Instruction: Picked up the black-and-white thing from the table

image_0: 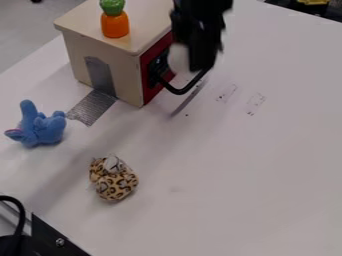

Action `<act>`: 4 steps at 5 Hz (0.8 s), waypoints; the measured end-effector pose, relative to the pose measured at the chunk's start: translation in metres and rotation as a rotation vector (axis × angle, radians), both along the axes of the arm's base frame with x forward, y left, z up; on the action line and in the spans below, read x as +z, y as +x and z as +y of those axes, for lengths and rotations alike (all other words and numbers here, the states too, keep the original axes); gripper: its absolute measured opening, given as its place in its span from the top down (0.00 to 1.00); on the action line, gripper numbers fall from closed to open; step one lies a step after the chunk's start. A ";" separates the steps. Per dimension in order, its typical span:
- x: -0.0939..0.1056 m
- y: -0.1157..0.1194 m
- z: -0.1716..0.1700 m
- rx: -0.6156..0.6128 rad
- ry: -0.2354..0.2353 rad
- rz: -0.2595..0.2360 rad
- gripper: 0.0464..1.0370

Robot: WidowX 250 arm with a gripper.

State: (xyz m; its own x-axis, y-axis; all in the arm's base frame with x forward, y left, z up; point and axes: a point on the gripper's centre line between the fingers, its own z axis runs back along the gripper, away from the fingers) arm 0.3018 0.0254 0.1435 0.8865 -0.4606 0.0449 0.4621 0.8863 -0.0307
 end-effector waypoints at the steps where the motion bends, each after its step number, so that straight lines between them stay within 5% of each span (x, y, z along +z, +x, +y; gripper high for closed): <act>1: 0.035 0.013 0.045 0.125 0.002 -0.019 0.48; 3: 0.061 0.033 0.122 0.330 0.048 -0.084 0.48; 4: 0.047 0.036 0.147 0.407 0.077 -0.064 0.48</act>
State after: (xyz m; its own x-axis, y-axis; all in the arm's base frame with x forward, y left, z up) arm 0.3376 0.1720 0.1905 0.9933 -0.0775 0.0852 0.0725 0.9955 0.0604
